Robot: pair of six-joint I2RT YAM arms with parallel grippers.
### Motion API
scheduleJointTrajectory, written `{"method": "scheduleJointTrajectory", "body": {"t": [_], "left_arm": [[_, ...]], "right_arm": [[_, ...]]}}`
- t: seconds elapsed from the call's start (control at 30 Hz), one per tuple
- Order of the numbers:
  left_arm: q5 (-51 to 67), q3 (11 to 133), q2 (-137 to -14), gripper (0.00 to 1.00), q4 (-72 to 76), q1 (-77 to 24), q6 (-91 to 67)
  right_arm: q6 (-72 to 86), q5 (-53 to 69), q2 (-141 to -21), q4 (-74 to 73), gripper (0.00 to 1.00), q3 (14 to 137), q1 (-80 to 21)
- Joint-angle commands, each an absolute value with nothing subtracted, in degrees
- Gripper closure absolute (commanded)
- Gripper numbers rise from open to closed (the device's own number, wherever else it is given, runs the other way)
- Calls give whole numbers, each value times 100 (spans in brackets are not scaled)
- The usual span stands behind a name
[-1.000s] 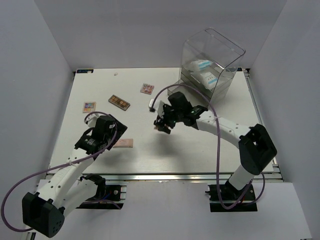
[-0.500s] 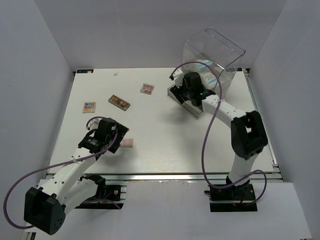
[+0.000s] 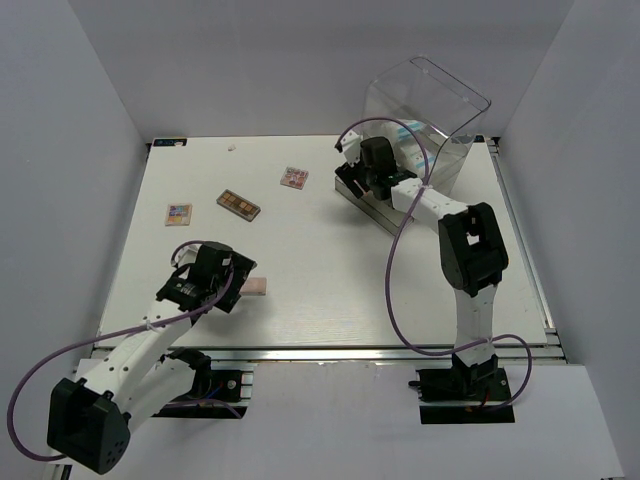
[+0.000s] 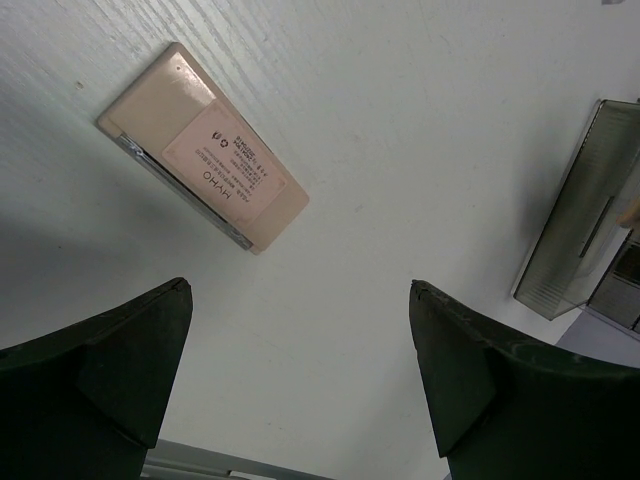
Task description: Organize the makeup
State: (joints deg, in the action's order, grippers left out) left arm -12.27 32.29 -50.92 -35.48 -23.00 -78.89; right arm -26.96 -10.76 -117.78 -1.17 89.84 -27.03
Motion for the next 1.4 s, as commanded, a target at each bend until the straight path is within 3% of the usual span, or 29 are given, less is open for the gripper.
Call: {"method": "scheduleJointTrajectory", "body": {"t": [0.0,0.3,0.47,0.57,1.0,1.17,1.37], "left_arm": [[-1195,3243,-5141,2,-3551,-2276,-7998],[-923,3428,-5861,2,-3577,-2276,-8130],[-958,3559,-6073,2,-3656,-2276,-8279],[-976,3709,-6520,2,-3796,-2268,-8411],[-1231,4535,-8173,3,-4157,-1855,-8903],[-1064,4842,-8762,20,-4596,-1714,-8842],[-782,4834,-9211,32,-4693,-1652,-8772]], "right_arm": [[-2689,-1037,-11654,97,15,9238,-2716],[-2619,-283,-11322,-412,12,9079,-2698],[-2891,2612,-10462,-1528,29,8948,-2426],[-2760,3083,-9882,-1459,32,8344,-2408],[-2277,3278,-8113,-1020,26,6601,-2373],[-2153,3401,-7718,-1028,25,6486,-2259],[-2075,3524,-7418,-1037,25,6478,-2136]]}}
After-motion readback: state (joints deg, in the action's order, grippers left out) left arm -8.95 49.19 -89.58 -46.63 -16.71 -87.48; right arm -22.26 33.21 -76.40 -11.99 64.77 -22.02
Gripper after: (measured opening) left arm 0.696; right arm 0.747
